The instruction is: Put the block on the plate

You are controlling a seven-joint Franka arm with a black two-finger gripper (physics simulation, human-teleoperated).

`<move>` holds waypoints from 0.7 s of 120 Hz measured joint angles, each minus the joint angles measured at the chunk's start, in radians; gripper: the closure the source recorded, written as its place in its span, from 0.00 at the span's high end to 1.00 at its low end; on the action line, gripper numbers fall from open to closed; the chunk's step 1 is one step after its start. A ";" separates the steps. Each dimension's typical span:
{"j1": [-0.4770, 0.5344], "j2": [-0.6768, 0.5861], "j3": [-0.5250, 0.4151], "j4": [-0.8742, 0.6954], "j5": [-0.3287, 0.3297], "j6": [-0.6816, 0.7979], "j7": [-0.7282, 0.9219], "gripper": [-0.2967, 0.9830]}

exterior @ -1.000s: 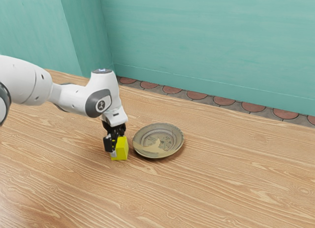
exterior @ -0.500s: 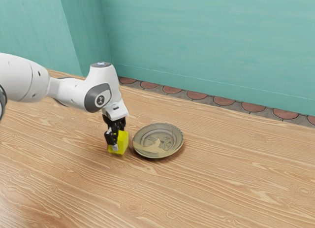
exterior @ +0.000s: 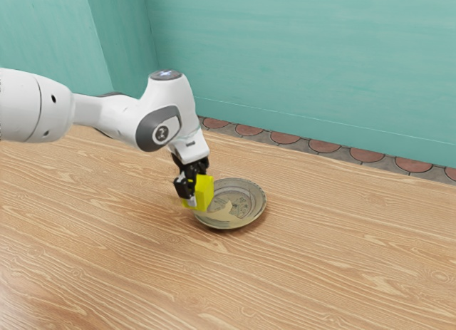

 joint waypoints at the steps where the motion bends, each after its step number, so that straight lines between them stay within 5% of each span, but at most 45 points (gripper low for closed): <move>1: 0.001 0.001 -0.002 0.001 0.000 0.000 -0.001 0.56; 84: -0.015 0.279 -0.040 0.284 0.054 0.019 -0.033 0.57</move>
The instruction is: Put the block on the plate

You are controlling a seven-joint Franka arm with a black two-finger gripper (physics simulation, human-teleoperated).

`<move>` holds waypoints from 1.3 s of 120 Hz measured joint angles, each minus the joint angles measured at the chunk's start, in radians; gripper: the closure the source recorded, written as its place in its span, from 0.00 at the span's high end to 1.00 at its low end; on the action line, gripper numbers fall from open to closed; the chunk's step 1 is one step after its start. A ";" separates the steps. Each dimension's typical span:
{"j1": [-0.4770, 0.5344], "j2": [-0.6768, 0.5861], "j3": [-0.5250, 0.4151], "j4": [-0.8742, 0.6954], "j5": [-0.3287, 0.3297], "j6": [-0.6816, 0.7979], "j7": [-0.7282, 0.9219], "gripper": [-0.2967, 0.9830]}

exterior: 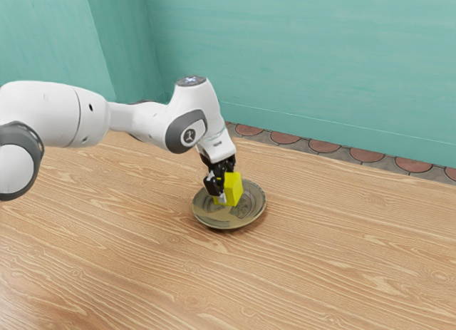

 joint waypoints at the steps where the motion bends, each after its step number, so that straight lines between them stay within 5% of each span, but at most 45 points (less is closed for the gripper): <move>1: 0.000 0.001 0.000 0.000 0.000 0.000 0.000 0.57; 63: 0.002 -0.020 -0.001 0.013 0.039 -0.023 -0.033 0.73; 127: 0.001 -0.297 0.017 0.016 0.048 -0.222 -0.135 0.76; 156: -0.088 -0.428 0.189 0.067 0.029 -0.362 -0.249 0.77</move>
